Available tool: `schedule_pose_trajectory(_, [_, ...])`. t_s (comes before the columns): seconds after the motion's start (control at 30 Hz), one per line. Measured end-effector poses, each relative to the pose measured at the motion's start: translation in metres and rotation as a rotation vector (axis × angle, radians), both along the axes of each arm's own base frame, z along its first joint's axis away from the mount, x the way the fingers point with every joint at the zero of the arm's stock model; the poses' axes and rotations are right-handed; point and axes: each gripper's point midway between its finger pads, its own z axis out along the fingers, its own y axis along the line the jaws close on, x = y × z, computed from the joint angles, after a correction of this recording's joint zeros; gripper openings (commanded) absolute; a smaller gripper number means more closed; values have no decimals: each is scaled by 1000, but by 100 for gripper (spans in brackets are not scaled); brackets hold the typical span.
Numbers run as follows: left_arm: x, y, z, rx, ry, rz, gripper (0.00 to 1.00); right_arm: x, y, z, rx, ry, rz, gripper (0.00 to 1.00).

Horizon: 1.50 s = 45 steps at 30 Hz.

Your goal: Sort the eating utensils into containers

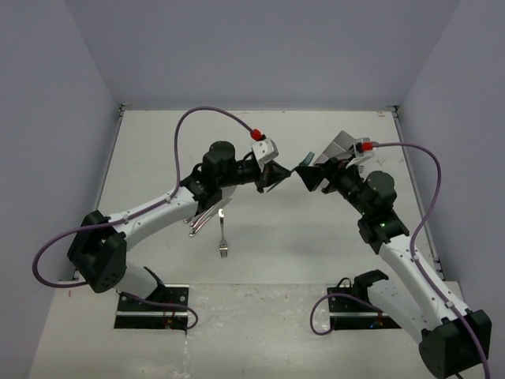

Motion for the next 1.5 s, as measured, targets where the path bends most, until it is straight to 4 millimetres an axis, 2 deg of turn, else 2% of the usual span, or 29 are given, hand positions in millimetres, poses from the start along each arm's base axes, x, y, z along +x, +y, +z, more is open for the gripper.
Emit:
schedule_pose_trajectory(0.17, [-2,0,5,-17,6,0,0,-6,21,1,14,-17,141,86])
schedule_pose_trajectory(0.3, [-4,-1,7,-22,5,-5,0,-10,29,1,18,-24,196,82])
schedule_pose_trajectory(0.4, [-5,-2,7,-24,3,-10,0,-9,31,5,24,-43,209,61])
schedule_pose_trajectory(0.43, [-6,-3,7,-24,3,-14,0,-9,32,7,26,-49,212,51])
schedule_pose_trajectory(0.47, [-7,-4,7,-24,3,-16,0,-8,33,7,28,-54,216,46])
schedule_pose_trajectory(0.67, [-9,-5,7,-22,4,-21,0,-6,40,9,44,-65,240,40])
schedule_pose_trajectory(0.8, [-8,-4,4,-14,9,-13,0,-7,46,10,47,-75,266,20])
schedule_pose_trajectory(0.87, [-7,-4,3,-10,11,-8,0,-8,48,11,44,-82,274,13])
schedule_pose_trajectory(0.9, [-7,-4,3,-10,12,-7,0,-8,49,12,40,-87,276,4])
schedule_pose_trajectory(0.93, [-7,-4,3,-11,11,-7,0,-7,48,11,32,-91,273,0])
schedule_pose_trajectory(1.07, [-6,-3,3,-8,10,2,0,-5,46,9,17,-92,252,0])
schedule_pose_trajectory(1.1, [-5,-3,3,-8,9,6,6,-4,46,9,15,-93,246,0])
schedule_pose_trajectory(1.17, [-5,-3,3,-7,3,10,28,-3,44,8,13,-90,228,0])
schedule_pose_trajectory(1.2, [-4,-3,3,-6,4,11,61,-2,43,9,13,-91,214,0])
schedule_pose_trajectory(1.23, [-5,-4,3,-2,-5,9,100,1,41,9,12,-92,194,0])
schedule_pose_trajectory(1.37, [-6,-4,-2,19,-2,9,100,13,28,12,9,-101,94,0])
schedule_pose_trajectory(1.5, [2,0,-6,49,-16,59,100,27,11,7,-24,-83,-27,0])
